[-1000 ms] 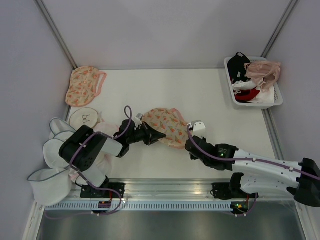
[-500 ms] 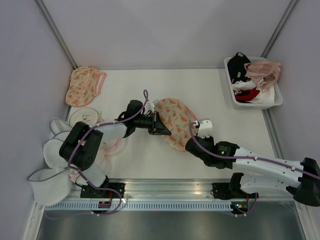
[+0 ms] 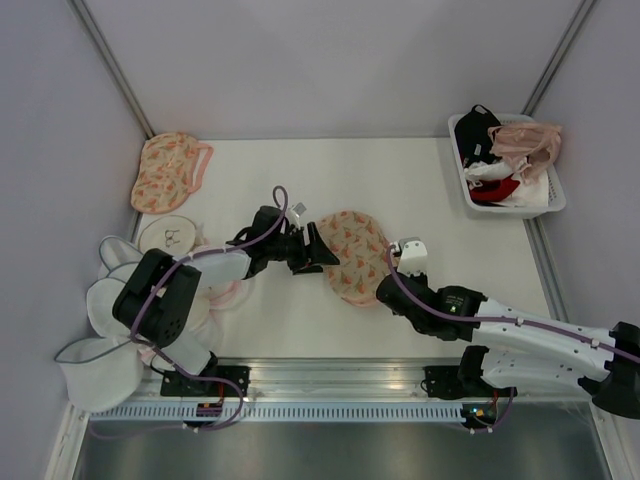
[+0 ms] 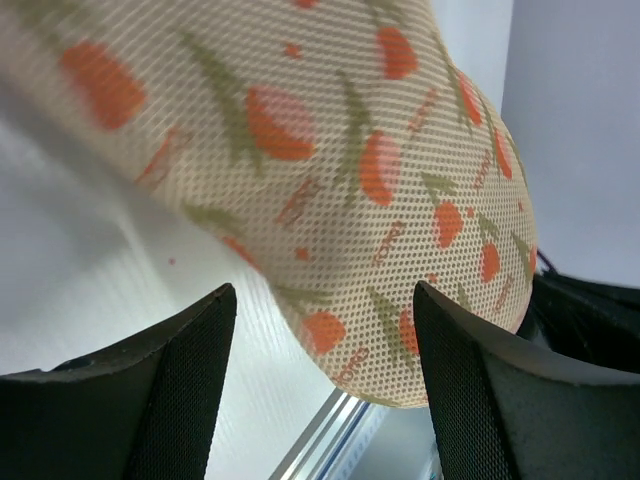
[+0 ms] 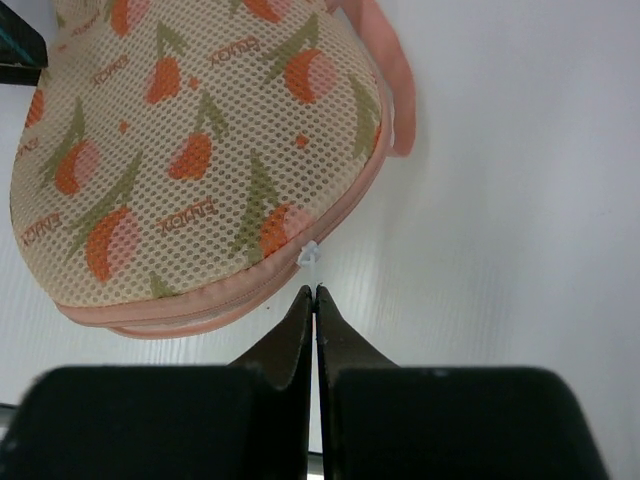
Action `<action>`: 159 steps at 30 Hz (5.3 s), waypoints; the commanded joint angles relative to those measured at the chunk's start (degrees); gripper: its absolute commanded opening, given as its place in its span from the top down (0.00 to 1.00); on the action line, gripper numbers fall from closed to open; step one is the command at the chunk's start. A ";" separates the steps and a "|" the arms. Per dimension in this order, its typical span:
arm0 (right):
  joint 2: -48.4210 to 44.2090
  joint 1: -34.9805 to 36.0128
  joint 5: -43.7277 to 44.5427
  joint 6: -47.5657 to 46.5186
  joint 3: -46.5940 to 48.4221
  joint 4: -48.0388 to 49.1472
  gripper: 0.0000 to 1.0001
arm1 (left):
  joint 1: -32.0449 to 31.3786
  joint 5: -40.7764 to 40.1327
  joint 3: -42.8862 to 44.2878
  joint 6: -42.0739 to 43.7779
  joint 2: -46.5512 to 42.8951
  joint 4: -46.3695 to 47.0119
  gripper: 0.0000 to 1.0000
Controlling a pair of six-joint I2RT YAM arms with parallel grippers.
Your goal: Unzip the laundry bag and remove the bra
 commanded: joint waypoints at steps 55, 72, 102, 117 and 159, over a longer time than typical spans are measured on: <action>23.45 -2.55 -46.47 -15.49 -4.58 56.16 1.00 | -13.24 -42.65 -33.61 -45.64 -31.22 15.01 0.02; 22.65 -2.55 -32.90 -15.50 -2.04 40.53 1.00 | -13.06 -44.06 -32.64 -41.34 -33.41 13.25 0.98; 25.30 -23.21 -5.70 -14.80 2.72 21.35 0.99 | 3.37 -3.09 -6.38 -5.48 -6.73 7.65 0.98; 12.81 -23.12 -9.73 -12.33 -1.77 17.39 1.00 | 3.99 -20.57 6.40 -6.52 3.87 -3.88 0.22; 13.78 -17.05 -51.66 -17.16 -6.51 42.09 0.99 | -18.07 -37.12 -19.11 -37.55 -8.54 25.29 0.82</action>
